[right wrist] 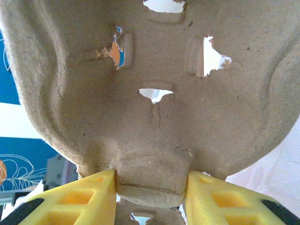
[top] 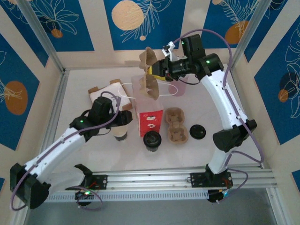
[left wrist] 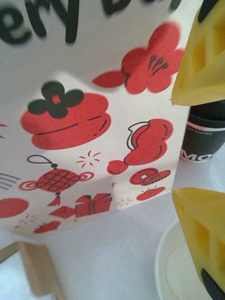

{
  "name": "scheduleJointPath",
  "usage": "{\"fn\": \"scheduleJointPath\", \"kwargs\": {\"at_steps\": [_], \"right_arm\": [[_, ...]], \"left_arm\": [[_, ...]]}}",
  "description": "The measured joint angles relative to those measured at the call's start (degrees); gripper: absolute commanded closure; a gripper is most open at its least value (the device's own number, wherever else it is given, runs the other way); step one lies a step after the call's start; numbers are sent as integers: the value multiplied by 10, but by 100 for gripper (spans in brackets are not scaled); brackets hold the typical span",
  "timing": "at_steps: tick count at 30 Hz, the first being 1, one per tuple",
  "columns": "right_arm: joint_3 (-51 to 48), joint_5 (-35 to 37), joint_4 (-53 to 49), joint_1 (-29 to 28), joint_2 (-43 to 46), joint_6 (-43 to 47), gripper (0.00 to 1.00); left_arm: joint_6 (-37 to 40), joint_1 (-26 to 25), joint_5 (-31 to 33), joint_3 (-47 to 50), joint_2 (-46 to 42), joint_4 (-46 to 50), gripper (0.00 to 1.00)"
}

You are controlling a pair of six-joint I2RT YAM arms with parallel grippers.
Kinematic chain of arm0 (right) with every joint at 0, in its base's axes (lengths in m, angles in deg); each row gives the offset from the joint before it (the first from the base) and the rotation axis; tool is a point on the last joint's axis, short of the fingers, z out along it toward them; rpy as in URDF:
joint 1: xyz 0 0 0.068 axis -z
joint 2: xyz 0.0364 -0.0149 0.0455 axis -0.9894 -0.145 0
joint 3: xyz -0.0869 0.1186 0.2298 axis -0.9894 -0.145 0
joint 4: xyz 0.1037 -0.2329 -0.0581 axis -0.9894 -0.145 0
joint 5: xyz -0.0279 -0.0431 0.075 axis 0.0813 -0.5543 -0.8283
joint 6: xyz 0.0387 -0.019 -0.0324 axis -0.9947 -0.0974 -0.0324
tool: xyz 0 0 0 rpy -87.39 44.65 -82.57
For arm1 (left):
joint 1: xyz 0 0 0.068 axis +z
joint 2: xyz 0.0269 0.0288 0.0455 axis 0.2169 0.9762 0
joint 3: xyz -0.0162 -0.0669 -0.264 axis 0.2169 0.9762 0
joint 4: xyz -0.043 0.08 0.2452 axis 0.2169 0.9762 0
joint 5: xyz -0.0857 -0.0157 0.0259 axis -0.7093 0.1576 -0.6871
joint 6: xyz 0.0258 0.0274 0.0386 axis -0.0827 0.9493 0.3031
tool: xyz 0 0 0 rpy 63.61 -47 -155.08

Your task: Pack the takeout coffee

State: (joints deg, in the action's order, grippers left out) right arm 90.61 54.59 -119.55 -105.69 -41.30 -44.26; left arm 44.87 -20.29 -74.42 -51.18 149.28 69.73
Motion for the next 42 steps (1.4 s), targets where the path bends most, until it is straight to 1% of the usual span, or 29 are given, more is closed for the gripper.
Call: {"fn": "scheduleJointPath", "kwargs": {"at_steps": [5,9,14,28,42], "right_arm": [[44,-10,-42,-12,-51,25,60],[66,-6,-73,-22,-85,39,60],[77,9,-109,-33,-111,54,60],[80,51,-175,-38,-117,79,60],[90,79,-211,-37,-134,90,60]], "left_arm": [[14,37,20,-1,-64,52,49],[29,61,26,-10,-80,90,48],[42,81,27,-20,-86,111,48],[49,88,22,-20,-86,118,48],[49,91,20,-20,-86,118,48]]}}
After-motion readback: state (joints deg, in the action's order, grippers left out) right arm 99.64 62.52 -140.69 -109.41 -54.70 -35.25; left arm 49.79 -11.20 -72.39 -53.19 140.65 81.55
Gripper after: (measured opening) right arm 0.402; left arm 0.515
